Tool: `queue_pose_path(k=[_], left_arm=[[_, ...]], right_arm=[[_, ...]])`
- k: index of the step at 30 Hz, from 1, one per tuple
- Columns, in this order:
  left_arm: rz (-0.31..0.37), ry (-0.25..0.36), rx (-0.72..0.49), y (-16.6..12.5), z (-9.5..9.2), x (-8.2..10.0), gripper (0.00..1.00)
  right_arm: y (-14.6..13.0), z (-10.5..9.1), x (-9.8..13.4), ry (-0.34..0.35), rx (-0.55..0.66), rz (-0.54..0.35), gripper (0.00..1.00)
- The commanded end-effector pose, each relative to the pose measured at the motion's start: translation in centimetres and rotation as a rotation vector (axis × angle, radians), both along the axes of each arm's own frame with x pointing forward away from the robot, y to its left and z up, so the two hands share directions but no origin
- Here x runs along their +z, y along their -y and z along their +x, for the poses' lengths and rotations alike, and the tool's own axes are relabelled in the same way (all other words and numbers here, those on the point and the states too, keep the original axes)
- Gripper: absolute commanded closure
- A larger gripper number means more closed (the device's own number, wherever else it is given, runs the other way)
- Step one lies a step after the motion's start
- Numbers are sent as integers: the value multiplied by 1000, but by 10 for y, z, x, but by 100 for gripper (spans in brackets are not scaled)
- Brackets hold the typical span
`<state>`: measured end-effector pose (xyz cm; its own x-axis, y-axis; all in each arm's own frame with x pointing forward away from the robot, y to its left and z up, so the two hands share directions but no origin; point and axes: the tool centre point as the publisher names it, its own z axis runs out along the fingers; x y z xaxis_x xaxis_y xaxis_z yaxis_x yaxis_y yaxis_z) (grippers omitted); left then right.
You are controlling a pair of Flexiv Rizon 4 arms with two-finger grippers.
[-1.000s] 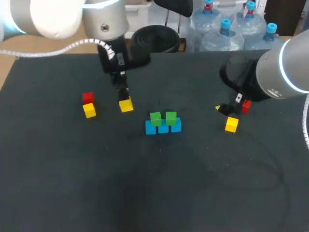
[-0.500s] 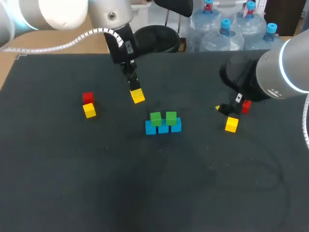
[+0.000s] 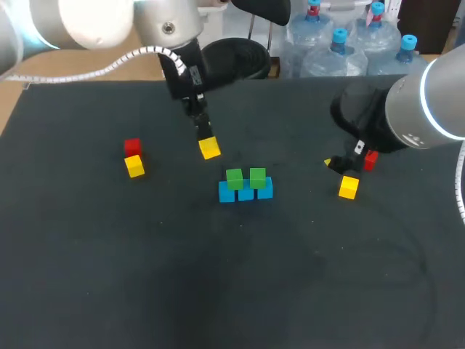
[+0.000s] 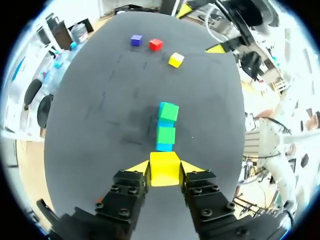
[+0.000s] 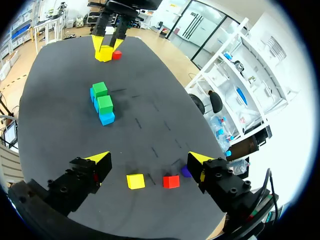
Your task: Place the blue cubes, place green cubes on the blue cubes, place the yellow cubes on the green cubes, then place the red cubes on the yellow cubes, and place purple cube on the red cubes.
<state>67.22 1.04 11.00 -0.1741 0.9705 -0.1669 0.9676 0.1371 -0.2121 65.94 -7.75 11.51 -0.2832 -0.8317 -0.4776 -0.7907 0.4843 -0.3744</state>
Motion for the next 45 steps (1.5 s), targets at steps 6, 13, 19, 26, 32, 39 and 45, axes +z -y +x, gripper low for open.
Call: queue_pose_path(k=[6, 13, 19, 26, 32, 39, 45], left_arm=[[221, -99, -185, 53, 42, -2, 100], [260, -131, -194, 65, 41, -1, 100], [235, -166, -154, 67, 28, -9, 100], [206, -128, -60, 50, 11, -10, 100], [184, -96, -54, 52, 3, -12, 100], [178, -73, -96, 60, -5, -16, 100], [205, -44, -145, 63, -11, -16, 100]], right_arm=[[0, -1, -2, 12, -3, 4, 0], [0, -1, -2, 12, -3, 4, 0], [0, -1, -2, 12, -3, 4, 0], [0, -1, -2, 12, -3, 4, 0], [0, -1, -2, 12, -3, 4, 0], [0, -1, -2, 12, -3, 4, 0], [0, -1, -2, 12, -3, 4, 0]])
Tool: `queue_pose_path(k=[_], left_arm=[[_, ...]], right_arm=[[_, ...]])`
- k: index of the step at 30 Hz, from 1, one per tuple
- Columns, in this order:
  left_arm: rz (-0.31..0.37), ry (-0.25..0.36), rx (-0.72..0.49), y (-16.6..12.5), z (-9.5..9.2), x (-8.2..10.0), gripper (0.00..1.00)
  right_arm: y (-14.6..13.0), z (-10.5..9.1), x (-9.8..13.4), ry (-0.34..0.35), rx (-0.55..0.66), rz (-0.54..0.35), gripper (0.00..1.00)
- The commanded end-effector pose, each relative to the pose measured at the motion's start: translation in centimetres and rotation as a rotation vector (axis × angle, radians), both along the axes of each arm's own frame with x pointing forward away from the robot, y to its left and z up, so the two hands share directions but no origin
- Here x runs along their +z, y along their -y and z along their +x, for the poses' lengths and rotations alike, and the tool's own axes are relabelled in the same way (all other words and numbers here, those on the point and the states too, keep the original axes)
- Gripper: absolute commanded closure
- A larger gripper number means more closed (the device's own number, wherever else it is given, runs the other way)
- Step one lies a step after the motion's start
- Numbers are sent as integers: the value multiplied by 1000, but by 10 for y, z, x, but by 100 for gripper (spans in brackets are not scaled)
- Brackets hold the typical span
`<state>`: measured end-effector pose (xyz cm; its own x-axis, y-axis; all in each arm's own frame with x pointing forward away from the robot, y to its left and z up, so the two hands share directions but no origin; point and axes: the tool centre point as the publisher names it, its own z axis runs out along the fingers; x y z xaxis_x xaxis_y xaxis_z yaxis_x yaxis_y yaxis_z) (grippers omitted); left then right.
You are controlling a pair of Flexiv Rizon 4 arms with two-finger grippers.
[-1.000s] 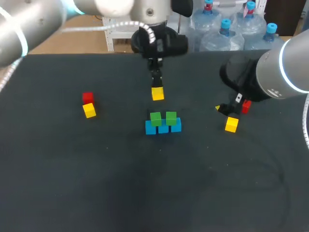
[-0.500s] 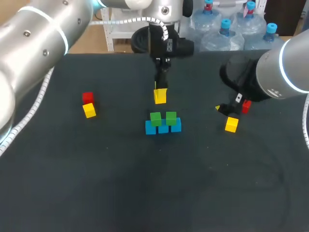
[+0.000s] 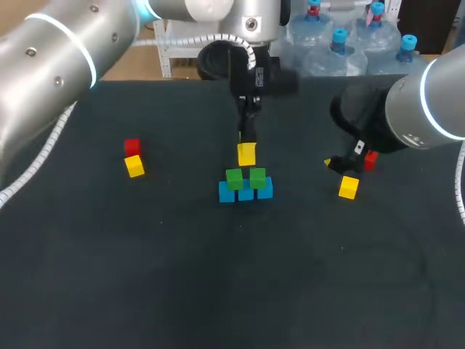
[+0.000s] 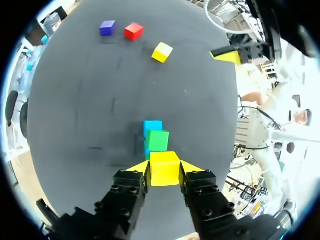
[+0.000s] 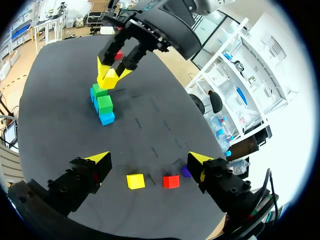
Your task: Place the blue cubes, place green cubes on the blue cubes, place the yellow cubes on the green cubes, then place the red cubes on the yellow cubes, and place purple cube on the red cubes.
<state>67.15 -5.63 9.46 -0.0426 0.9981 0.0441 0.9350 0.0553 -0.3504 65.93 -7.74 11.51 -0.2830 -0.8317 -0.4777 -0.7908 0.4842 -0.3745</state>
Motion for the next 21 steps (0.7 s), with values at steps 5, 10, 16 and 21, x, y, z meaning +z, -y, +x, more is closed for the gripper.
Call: queue_pose_path(k=[5, 10, 16, 21], left_arm=[[12, 170, -23, -7, -11, 4, 100], [6, 222, -4, -9, -16, 6, 100], [-3, 256, -10, -5, -21, 5, 100], [-10, 272, -21, -3, -23, 1, 100]], right_arm=[[0, -1, -2, 11, -4, 4, 0], [0, -1, -2, 11, -4, 4, 0], [0, -1, -2, 11, -4, 4, 0], [0, -1, -2, 11, -4, 4, 0]])
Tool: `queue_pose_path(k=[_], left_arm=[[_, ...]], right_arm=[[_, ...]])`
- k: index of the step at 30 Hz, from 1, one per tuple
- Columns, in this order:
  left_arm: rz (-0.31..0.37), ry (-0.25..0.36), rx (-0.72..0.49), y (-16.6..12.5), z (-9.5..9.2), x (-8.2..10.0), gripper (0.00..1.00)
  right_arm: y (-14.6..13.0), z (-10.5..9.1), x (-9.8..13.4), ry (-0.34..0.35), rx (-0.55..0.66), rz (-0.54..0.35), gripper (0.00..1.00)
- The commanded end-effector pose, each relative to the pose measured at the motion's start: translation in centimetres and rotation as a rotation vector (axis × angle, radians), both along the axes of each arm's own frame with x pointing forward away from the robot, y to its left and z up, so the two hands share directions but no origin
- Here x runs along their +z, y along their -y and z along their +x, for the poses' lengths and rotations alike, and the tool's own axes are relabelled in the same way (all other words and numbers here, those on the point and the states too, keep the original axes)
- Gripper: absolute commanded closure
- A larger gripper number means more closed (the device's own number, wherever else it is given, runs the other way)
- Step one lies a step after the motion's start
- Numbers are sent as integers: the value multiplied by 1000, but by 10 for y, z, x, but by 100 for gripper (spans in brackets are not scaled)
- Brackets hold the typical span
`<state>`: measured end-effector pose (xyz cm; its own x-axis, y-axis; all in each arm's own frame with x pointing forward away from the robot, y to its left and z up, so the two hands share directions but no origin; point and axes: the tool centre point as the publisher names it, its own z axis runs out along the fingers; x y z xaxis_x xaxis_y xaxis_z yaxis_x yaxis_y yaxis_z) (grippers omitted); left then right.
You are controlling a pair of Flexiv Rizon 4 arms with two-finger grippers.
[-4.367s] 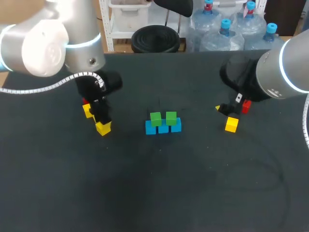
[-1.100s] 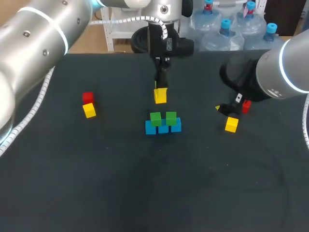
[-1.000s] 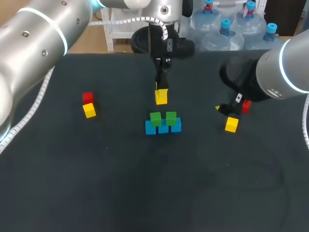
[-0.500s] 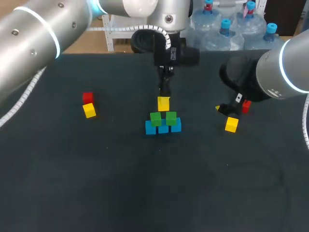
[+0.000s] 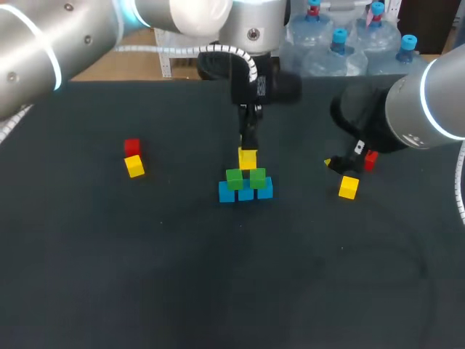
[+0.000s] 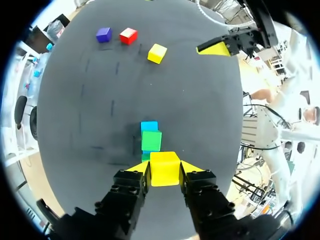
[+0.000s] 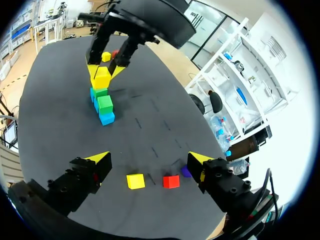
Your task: Place the blue cubes, place green cubes on the blue cubes, place the yellow cubes on the green cubes, then place the red cubes on the yellow cubes, and place purple cube on the red cubes.
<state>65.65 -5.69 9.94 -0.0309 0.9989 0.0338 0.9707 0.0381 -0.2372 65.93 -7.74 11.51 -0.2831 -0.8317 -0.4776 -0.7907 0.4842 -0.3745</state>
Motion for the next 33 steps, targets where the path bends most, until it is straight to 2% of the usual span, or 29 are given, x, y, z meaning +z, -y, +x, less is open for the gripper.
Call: queue_pose_path(k=[1, 11, 22, 33], left_arm=[[-6, 154, -7, -3, -7, -5, 100], [-8, 164, -15, -2, -8, -15, 100], [-16, 138, -13, -4, -7, -25, 100], [-19, 128, -29, -2, -4, -28, 100]], right_arm=[[0, -1, -2, 11, -4, 4, 0], [0, -1, -2, 11, -4, 4, 0], [0, -1, -2, 11, -4, 4, 0], [0, -1, -2, 11, -4, 4, 0]])
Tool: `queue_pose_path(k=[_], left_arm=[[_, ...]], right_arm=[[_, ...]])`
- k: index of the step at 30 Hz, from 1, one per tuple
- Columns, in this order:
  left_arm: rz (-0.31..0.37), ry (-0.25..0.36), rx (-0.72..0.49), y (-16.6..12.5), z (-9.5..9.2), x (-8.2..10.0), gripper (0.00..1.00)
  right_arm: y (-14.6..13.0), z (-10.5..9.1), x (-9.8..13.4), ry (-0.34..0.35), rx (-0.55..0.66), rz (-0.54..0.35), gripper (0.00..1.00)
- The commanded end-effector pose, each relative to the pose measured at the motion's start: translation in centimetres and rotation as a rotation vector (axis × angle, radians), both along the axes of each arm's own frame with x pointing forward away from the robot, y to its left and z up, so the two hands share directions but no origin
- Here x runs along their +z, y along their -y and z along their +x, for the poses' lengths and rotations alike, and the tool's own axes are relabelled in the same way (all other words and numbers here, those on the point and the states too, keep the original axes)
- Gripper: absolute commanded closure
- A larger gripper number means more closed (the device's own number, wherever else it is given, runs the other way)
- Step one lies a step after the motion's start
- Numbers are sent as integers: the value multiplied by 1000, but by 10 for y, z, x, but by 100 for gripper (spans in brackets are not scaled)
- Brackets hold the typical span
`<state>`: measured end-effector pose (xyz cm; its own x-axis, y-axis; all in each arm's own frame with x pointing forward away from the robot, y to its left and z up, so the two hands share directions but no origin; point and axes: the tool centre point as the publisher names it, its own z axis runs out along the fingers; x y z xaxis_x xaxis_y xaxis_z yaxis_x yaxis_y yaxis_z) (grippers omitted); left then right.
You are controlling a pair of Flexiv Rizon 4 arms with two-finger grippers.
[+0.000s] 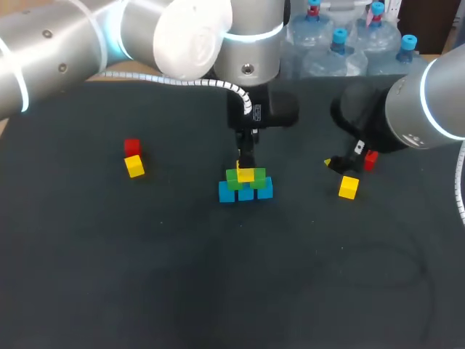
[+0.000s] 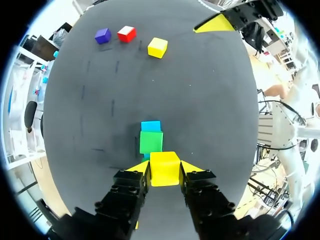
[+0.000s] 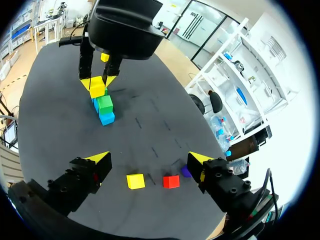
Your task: Place the blue cubes, place green cubes on the blue cubes, place the yellow cubes on the green cubes, then place the red cubes on the yellow cubes, and place purple cube on the red cubes.
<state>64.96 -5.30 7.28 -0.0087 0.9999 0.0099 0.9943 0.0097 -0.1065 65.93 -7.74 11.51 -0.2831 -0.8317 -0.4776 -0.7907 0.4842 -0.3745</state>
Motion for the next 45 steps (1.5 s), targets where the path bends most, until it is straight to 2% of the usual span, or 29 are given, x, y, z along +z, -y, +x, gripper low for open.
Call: queue_pose_path(k=[1, 17, 45], left_arm=[[3, -7, -6, 2, 3, -1, 100], [-2, -27, -15, 2, 11, -6, 100], [2, -50, -22, 3, 12, -10, 100]], right_arm=[[0, -1, -2, 11, -4, 4, 0], [0, -1, -2, 11, -4, 4, 0], [0, -1, -2, 11, -4, 4, 0]])
